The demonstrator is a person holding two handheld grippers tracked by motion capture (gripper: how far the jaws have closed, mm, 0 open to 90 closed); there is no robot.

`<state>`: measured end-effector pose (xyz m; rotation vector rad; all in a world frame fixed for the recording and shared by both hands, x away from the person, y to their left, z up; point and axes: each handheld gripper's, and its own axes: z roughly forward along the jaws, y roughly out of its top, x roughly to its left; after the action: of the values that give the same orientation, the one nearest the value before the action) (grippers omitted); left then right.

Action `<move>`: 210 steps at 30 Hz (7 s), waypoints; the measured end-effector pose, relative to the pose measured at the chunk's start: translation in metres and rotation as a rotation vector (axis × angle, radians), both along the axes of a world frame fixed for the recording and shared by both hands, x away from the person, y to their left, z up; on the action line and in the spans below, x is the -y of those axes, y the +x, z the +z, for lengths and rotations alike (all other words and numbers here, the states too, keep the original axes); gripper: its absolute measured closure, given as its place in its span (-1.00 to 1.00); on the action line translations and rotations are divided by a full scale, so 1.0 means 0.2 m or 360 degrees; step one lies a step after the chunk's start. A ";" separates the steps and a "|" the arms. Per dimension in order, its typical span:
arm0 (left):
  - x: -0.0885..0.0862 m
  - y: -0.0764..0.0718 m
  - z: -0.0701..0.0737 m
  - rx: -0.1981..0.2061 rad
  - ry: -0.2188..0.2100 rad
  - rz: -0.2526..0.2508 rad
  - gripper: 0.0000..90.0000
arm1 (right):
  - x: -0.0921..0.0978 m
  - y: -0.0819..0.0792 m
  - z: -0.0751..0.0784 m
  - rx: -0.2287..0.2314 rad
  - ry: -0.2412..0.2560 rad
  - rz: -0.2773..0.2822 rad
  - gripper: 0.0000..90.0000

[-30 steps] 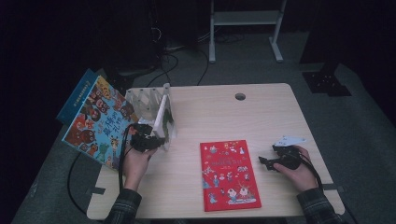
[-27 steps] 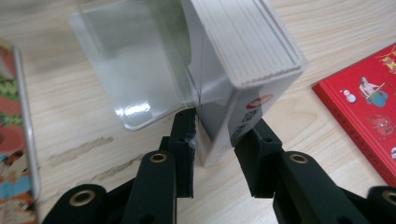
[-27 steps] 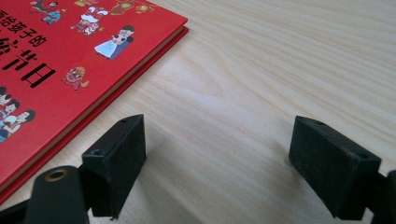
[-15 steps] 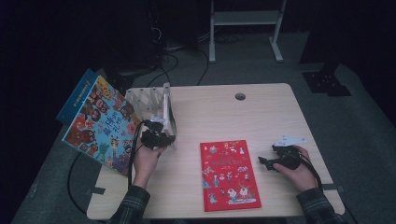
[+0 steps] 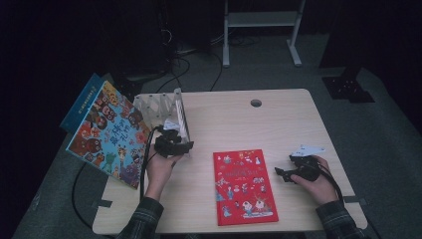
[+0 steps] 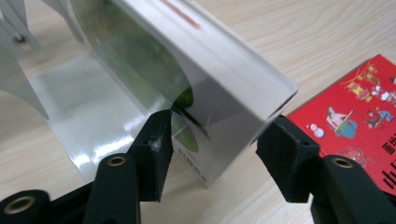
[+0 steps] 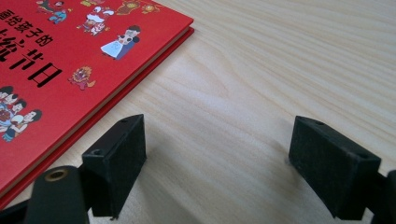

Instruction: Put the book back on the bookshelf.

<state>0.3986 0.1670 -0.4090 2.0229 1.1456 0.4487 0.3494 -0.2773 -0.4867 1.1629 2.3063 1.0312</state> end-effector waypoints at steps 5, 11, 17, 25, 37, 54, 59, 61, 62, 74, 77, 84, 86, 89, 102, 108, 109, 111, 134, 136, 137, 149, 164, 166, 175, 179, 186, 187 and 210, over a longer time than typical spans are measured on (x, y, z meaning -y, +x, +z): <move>-0.01 0.01 0.00 -0.0016 -0.0035 -0.0018 -0.12 | 0.00 0.00 0.00 -0.0001 0.0002 -0.0001 -0.60; -0.02 0.01 -0.01 -0.0046 -0.0038 -0.0065 -0.21 | 0.00 0.00 0.00 -0.0001 0.0002 0.0000 -0.60; -0.05 -0.02 -0.02 -0.0055 -0.0064 -0.0081 -0.35 | 0.00 0.00 0.00 -0.0001 0.0002 0.0002 -0.60; -0.10 -0.10 -0.04 -0.0119 -0.0019 -0.0150 -0.50 | 0.00 0.00 0.00 -0.0001 0.0002 0.0002 -0.60; -0.08 -0.22 -0.10 -0.0179 0.0035 -0.0297 -0.75 | -0.01 0.00 0.00 -0.0013 -0.0011 0.0035 -0.70; 0.12 -0.35 -0.24 -0.0250 0.0263 -0.0633 -1.00 | -0.01 -0.01 0.00 -0.0020 -0.0009 -0.0005 -0.74; 0.17 -0.37 -0.28 -0.0267 0.0353 -0.0718 -1.00 | -0.01 -0.01 0.00 -0.0021 -0.0010 -0.0010 -0.73; 0.19 -0.38 -0.30 -0.0259 0.0369 -0.0745 -1.00 | -0.01 -0.02 0.00 -0.0013 -0.0010 -0.0004 -0.71; 0.19 -0.38 -0.30 -0.0259 0.0369 -0.0745 -1.00 | -0.01 -0.02 0.00 -0.0013 -0.0010 -0.0004 -0.71; 0.22 -0.40 -0.35 -0.0052 0.0243 -0.0795 -1.00 | -0.02 -0.06 0.07 -0.0135 0.0063 0.0018 -0.11; 0.23 -0.40 -0.35 -0.0056 0.0251 -0.0832 -1.00 | -0.05 -0.07 0.08 -0.0161 0.0096 0.0051 -0.08; 0.29 -0.41 -0.35 -0.0051 0.0255 -0.0921 -1.00 | -0.10 -0.09 0.10 -0.0202 0.0188 0.0120 -0.09; 0.29 -0.41 -0.35 -0.0049 0.0254 -0.0929 -1.00 | -0.12 -0.09 0.10 -0.0203 0.0196 0.0142 -0.10; 0.29 -0.41 -0.35 -0.0048 0.0254 -0.0929 -1.00 | -0.13 -0.08 0.09 -0.0215 0.0207 0.0158 -0.11; 0.40 -0.45 -0.37 -0.0018 0.0213 -0.0964 -1.00 | -0.18 -0.02 0.07 -0.0248 0.0225 0.0185 -0.09; 0.44 -0.46 -0.37 0.0001 0.0190 -0.0978 -1.00 | -0.21 0.00 0.06 -0.0284 0.0245 0.0182 -0.07; 0.44 -0.46 -0.37 0.0001 0.0187 -0.0979 -1.00 | -0.21 0.00 0.05 -0.0277 0.0242 0.0180 -0.08; 0.44 -0.46 -0.38 0.0004 0.0184 -0.0984 -1.00 | -0.22 0.00 0.05 -0.0272 0.0242 0.0176 -0.06; 0.44 -0.46 -0.37 0.0000 0.0188 -0.1008 -1.00 | -0.16 0.03 0.04 -0.0345 0.0406 0.0075 0.50; 0.44 -0.46 -0.37 0.0000 0.0188 -0.1012 -1.00 | -0.15 0.03 0.04 -0.0346 0.0410 0.0073 0.54; 0.44 -0.45 -0.37 0.0001 0.0187 -0.1016 -1.00 | -0.15 0.03 0.05 -0.0346 0.0408 0.0073 0.57; 0.44 -0.45 -0.37 -0.0001 0.0188 -0.1035 -1.00 | -0.14 0.03 0.04 -0.0411 0.0466 0.0041 0.66; 0.43 -0.45 -0.37 -0.0005 0.0187 -0.1040 -1.00 | -0.09 0.02 0.07 -0.0407 0.0550 0.0073 0.87; 0.43 -0.45 -0.37 -0.0005 0.0187 -0.1040 -1.00 | -0.08 0.02 0.09 -0.0398 0.0605 0.0083 0.87; 0.43 -0.45 -0.37 -0.0004 0.0188 -0.1041 -1.00 | -0.07 0.01 0.14 -0.0427 0.0644 0.0162 0.72; 0.42 -0.45 -0.37 -0.0004 0.0191 -0.1041 -1.00 | -0.07 -0.01 0.18 -0.0453 0.0643 0.0240 0.56; 0.41 -0.45 -0.37 -0.0009 0.0190 -0.1030 -1.00 | -0.10 -0.03 0.22 -0.0561 0.0637 0.0385 0.44; 0.41 -0.45 -0.37 -0.0009 0.0197 -0.1034 -1.00 | -0.11 -0.03 0.24 -0.0553 0.0634 0.0419 0.44; 0.40 -0.44 -0.35 -0.0062 0.0206 -0.0970 -1.00 | -0.27 0.06 0.28 -0.0719 0.0721 0.0600 0.69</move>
<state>0.3103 0.0867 -0.4800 2.3660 0.4795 0.1738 0.3613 -0.2242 -0.4299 1.2498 2.8126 1.6374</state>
